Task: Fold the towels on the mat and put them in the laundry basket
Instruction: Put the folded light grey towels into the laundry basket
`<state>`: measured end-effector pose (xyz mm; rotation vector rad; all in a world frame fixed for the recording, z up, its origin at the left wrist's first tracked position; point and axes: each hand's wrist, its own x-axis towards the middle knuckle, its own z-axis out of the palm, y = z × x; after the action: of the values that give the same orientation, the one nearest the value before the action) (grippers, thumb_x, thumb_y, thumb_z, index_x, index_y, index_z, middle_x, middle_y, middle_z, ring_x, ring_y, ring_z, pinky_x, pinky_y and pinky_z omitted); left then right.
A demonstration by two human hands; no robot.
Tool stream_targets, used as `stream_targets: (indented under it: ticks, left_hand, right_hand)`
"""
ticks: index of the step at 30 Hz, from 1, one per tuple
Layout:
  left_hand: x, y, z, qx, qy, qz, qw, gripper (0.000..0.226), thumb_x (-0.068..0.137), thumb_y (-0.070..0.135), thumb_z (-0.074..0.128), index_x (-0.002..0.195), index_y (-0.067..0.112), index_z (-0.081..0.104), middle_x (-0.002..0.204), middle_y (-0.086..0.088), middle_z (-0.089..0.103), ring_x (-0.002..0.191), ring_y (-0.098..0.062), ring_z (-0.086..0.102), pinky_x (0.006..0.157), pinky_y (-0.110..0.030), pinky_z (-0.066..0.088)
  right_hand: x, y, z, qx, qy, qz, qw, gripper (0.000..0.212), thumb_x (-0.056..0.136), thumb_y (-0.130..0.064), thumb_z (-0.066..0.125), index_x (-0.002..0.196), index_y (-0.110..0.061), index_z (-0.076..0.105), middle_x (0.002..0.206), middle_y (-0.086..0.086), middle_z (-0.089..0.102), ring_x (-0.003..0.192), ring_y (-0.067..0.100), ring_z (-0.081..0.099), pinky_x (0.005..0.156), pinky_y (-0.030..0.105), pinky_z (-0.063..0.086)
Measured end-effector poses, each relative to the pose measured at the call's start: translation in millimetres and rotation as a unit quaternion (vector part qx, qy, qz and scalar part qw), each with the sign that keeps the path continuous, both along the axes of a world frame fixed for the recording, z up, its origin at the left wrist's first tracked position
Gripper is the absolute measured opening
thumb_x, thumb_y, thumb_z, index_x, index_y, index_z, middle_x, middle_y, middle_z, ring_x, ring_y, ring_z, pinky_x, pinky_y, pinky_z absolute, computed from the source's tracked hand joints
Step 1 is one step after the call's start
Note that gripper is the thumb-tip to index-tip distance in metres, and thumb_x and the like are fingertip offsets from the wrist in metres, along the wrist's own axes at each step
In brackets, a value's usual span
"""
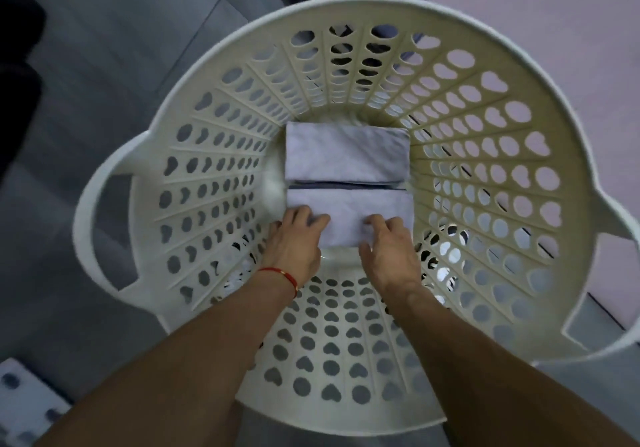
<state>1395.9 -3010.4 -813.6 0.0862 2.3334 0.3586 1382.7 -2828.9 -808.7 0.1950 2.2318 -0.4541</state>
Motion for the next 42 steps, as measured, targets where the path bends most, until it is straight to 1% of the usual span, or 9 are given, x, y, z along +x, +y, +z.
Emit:
stream_targets:
  ticks: [5, 11, 15, 18, 20, 25, 33, 37, 42]
  left_hand:
    - [-22.6, 5.1, 104.3, 0.086, 0.032, 0.145, 0.985, 0.055, 0.090, 0.009, 0.056, 0.142, 0.023, 0.049, 0.145, -0.005, 0.040, 0.130, -0.026, 0.040, 0.105, -0.044, 0.042]
    - [-73.8, -27.7, 297.7, 0.248, 0.057, 0.359, 0.898, 0.053, 0.086, 0.013, 0.065, 0.130, 0.042, 0.056, 0.132, 0.023, 0.050, 0.121, 0.000, 0.048, 0.103, -0.026, 0.044]
    - [-115.8, -73.1, 429.0, 0.310, 0.065, 0.381, 0.869, 0.049, 0.083, 0.007, 0.069, 0.120, 0.039, 0.063, 0.121, 0.021, 0.058, 0.111, -0.003, 0.058, 0.088, -0.019, 0.052]
    - [-138.1, -106.9, 504.3, 0.305, 0.083, 0.324, 0.892, 0.046, 0.073, 0.037, 0.070, 0.118, 0.045, 0.061, 0.122, 0.013, 0.061, 0.109, -0.006, 0.058, 0.090, -0.018, 0.049]
    - [-140.9, -123.7, 537.1, 0.285, 0.084, 0.299, 0.907, 0.048, 0.069, 0.038, 0.066, 0.114, 0.051, 0.059, 0.122, 0.009, 0.061, 0.110, -0.011, 0.058, 0.096, -0.027, 0.050]
    - [-138.0, -142.2, 563.5, 0.245, 0.076, 0.238, 0.937, 0.049, 0.074, 0.025, 0.068, 0.115, 0.050, 0.059, 0.123, 0.004, 0.058, 0.109, -0.015, 0.058, 0.094, -0.029, 0.048]
    - [-191.8, -126.3, 518.7, 0.284, -0.001, 0.206, 0.936, 0.049, 0.084, 0.012, 0.071, 0.119, 0.044, 0.060, 0.126, 0.000, 0.056, 0.113, -0.016, 0.055, 0.089, -0.021, 0.042]
    - [-260.5, -143.6, 499.9, 0.292, -0.051, 0.144, 0.944, 0.053, 0.080, 0.014, 0.071, 0.111, 0.055, 0.059, 0.129, -0.002, 0.056, 0.113, -0.016, 0.055, 0.097, -0.027, 0.045]
    - [-353.8, -183.6, 503.9, 0.271, -0.091, 0.033, 0.958, 0.061, 0.068, 0.033, 0.066, 0.126, 0.048, 0.059, 0.131, -0.001, 0.053, 0.117, -0.015, 0.052, 0.105, -0.032, 0.043]
  right_hand:
    - [-16.8, -12.4, 91.1, -0.081, 0.070, -0.070, 0.992, 0.042, 0.098, -0.022, 0.057, 0.139, -0.024, 0.050, 0.133, 0.005, 0.050, 0.107, 0.028, 0.060, 0.090, 0.045, 0.054]
    - [-51.4, -64.2, 273.0, -0.206, 0.141, -0.181, 0.951, 0.039, 0.099, -0.025, 0.058, 0.137, -0.030, 0.053, 0.127, -0.007, 0.053, 0.098, 0.005, 0.061, 0.088, 0.032, 0.054]
    - [-82.8, -105.6, 402.1, -0.257, 0.196, -0.270, 0.907, 0.035, 0.097, -0.022, 0.062, 0.130, -0.034, 0.058, 0.120, -0.011, 0.059, 0.098, 0.003, 0.062, 0.087, 0.026, 0.054]
    - [-91.6, -121.4, 473.2, -0.282, 0.226, -0.335, 0.870, 0.032, 0.096, -0.020, 0.062, 0.119, -0.041, 0.058, 0.113, -0.012, 0.062, 0.100, 0.006, 0.062, 0.086, 0.026, 0.052]
    - [-86.9, -125.8, 501.9, -0.280, 0.222, -0.361, 0.861, 0.030, 0.096, -0.019, 0.062, 0.115, -0.040, 0.056, 0.110, -0.009, 0.065, 0.097, 0.008, 0.064, 0.085, 0.028, 0.052]
    - [-77.6, -133.4, 513.3, -0.268, 0.181, -0.391, 0.862, 0.025, 0.092, -0.027, 0.061, 0.114, -0.038, 0.059, 0.104, -0.008, 0.065, 0.088, 0.012, 0.066, 0.083, 0.048, 0.059]
    - [-92.8, -144.3, 495.6, -0.199, 0.163, -0.437, 0.862, 0.031, 0.092, -0.023, 0.059, 0.121, -0.032, 0.063, 0.110, -0.007, 0.065, 0.093, 0.008, 0.063, 0.094, 0.040, 0.052]
    - [-137.2, -157.9, 491.7, -0.157, 0.184, -0.526, 0.815, 0.029, 0.092, -0.022, 0.059, 0.119, -0.031, 0.066, 0.096, -0.017, 0.066, 0.093, 0.004, 0.063, 0.095, 0.040, 0.053]
    - [-210.2, -205.5, 513.2, -0.134, 0.202, -0.582, 0.777, 0.029, 0.094, -0.021, 0.060, 0.121, -0.031, 0.065, 0.105, -0.009, 0.067, 0.094, 0.006, 0.064, 0.092, 0.034, 0.053]
